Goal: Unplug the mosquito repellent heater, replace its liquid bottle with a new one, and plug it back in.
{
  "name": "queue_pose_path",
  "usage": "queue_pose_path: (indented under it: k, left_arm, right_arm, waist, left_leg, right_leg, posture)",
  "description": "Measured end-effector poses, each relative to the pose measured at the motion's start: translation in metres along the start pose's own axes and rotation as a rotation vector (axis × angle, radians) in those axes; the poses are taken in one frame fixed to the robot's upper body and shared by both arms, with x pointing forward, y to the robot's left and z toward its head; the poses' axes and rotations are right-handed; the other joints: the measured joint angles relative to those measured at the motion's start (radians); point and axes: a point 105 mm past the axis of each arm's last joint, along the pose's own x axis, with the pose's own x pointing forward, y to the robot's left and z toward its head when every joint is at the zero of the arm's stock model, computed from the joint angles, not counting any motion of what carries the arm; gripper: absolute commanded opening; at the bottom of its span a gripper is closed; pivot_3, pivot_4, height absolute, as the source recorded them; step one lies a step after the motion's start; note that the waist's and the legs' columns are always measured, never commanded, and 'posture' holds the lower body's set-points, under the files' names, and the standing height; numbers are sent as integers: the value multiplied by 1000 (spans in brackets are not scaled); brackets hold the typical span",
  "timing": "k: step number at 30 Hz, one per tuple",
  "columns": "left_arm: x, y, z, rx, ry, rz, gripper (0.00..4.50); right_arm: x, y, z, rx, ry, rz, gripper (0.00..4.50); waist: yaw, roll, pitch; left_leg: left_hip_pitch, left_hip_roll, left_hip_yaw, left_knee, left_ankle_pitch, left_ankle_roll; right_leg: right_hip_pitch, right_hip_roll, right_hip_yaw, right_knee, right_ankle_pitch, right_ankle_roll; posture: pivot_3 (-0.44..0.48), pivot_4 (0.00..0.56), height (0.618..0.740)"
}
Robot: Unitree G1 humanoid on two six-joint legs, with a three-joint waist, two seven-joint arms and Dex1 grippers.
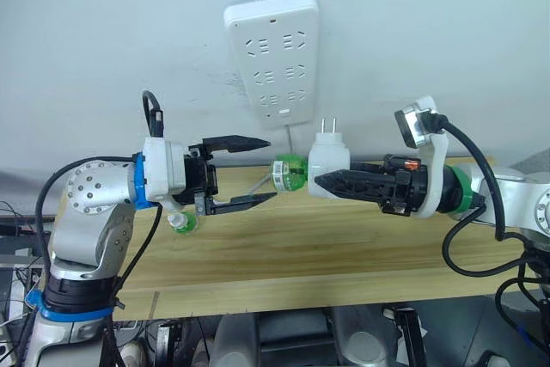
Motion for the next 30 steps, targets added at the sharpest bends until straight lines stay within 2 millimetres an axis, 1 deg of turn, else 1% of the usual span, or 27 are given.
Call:
queue_pose_path:
  k: [3,6,10,13,18,28,30]
  left_arm:
    - [-2,-5,-2,-2,16,-30,3560]
    - [-3,-4,-2,50,28,-23,3560]
    - [-2,7,-4,120,37,19,3560]
    - [5,10,-3,135,10,19,3560]
    - [12,7,-5,130,-12,-4,3560]
    - [14,6,-6,130,-15,-15,3560]
    - [14,6,-5,130,-17,-16,3173]
  right_arm:
    - [0,0,0,1,0,0,3052]
    - [0,0,0,1,0,-1,3052]
    - [0,0,0,1,-1,-2,3052]
    - [1,0,2,-1,-11,-1,3052]
    - [3,0,3,-2,-14,0,3052]
    - [5,1,3,-1,-18,5,3052]
    - [5,1,3,-1,-19,5,3052]
  waist:
    - [-2,0,0]
    - [0,0,0]
    - [0,0,0]
    - [0,0,0]
    - [-3,0,0]
    - [-2,0,0]
    - [-2,0,0]
  left_leg:
    - [0,0,0,0,0,0]
    - [0,0,0,0,0,0]
    - [0,0,0,0,0,0]
    - [0,0,0,0,0,0]
    - [0,0,0,0,0,0]
    - [0,0,-1,0,0,0]
    - [0,0,-1,0,0,0]
  right_leg:
    - [0,0,0,0,0,0]
    - [0,0,0,0,0,0]
    - [0,0,0,0,0,0]
    - [0,0,0,0,0,0]
    - [0,0,0,1,0,0]
    - [0,0,0,1,0,0]
    - [0,0,0,2,0,0]
  posture:
    - [-173,366,740]
    - [-171,367,740]
    - [-174,368,740]
    - [-176,368,740]
    - [-187,369,740]
    - [-186,369,740]
    - [-186,368,740]
